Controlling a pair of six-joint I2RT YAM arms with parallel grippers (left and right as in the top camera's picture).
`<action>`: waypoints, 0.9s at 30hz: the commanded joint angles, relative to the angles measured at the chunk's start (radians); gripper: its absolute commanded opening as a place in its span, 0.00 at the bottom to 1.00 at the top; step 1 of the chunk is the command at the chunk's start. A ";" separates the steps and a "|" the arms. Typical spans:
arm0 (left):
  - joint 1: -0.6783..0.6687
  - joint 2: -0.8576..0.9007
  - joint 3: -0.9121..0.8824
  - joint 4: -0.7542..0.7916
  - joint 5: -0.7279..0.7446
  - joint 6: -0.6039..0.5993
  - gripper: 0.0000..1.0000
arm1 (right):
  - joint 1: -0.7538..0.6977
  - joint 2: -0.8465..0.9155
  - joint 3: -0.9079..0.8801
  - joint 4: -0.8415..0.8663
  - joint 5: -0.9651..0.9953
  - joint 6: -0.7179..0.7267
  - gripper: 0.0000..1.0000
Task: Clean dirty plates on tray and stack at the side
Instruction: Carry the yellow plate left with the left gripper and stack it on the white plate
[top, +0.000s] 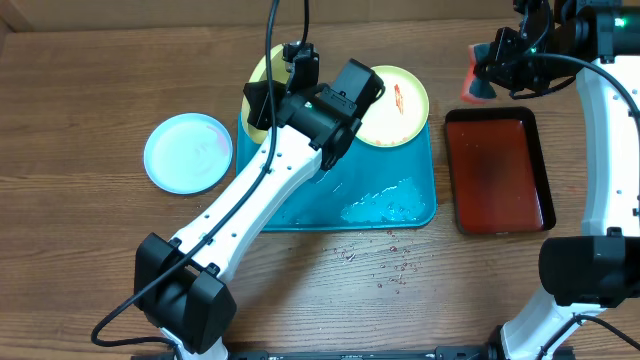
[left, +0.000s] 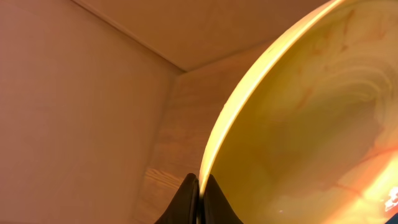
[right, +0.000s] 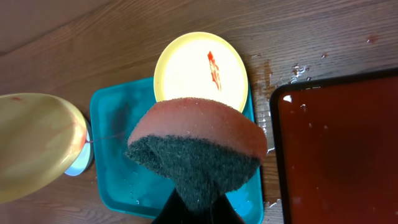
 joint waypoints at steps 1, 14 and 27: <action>-0.014 -0.008 0.014 -0.001 -0.073 -0.043 0.04 | 0.000 -0.010 0.008 0.003 0.009 -0.008 0.04; -0.013 -0.008 0.014 -0.051 -0.066 -0.174 0.04 | 0.000 -0.010 0.008 -0.006 0.009 -0.008 0.04; 0.066 -0.008 0.014 -0.103 0.303 -0.180 0.04 | 0.000 -0.010 0.008 -0.015 0.009 -0.009 0.04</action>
